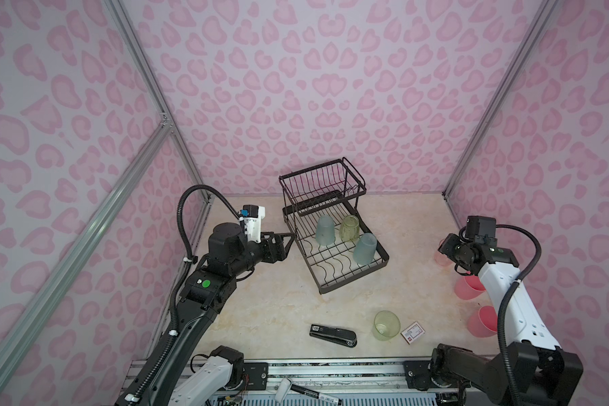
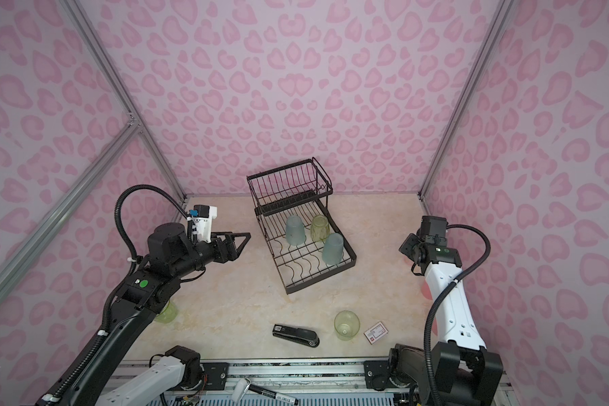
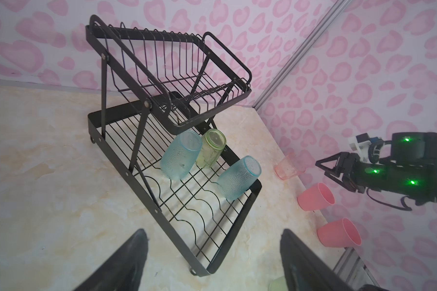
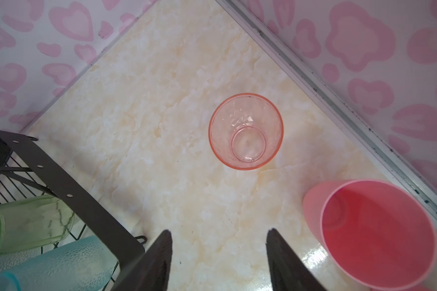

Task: Load cups into a dish rack
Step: Pick up the cup from the middle-right of the table.

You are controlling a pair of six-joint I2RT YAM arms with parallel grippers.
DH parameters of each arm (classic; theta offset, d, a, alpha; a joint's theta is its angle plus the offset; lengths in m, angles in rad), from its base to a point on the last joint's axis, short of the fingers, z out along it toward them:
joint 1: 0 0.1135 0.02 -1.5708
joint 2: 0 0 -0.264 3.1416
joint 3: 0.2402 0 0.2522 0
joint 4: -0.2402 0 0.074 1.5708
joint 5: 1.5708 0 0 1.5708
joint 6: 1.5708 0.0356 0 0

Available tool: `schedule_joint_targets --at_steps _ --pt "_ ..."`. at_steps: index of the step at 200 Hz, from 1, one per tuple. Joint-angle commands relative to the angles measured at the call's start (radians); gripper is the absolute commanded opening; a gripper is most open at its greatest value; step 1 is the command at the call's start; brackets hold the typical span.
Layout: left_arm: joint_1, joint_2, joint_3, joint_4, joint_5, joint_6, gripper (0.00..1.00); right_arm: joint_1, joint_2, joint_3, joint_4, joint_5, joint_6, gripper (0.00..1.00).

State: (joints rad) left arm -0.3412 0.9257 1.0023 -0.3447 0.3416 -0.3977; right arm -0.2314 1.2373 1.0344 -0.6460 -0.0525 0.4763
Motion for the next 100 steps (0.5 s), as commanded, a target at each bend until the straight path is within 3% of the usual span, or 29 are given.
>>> schedule_joint_targets --at_steps 1,100 --pt "-0.015 -0.011 0.008 0.024 0.034 0.033 0.84 -0.008 0.051 0.015 0.029 -0.033 -0.026 0.59" --pt "-0.094 -0.032 0.007 0.025 0.100 0.125 0.84 -0.012 0.359 0.192 0.029 -0.042 -0.066 0.56"
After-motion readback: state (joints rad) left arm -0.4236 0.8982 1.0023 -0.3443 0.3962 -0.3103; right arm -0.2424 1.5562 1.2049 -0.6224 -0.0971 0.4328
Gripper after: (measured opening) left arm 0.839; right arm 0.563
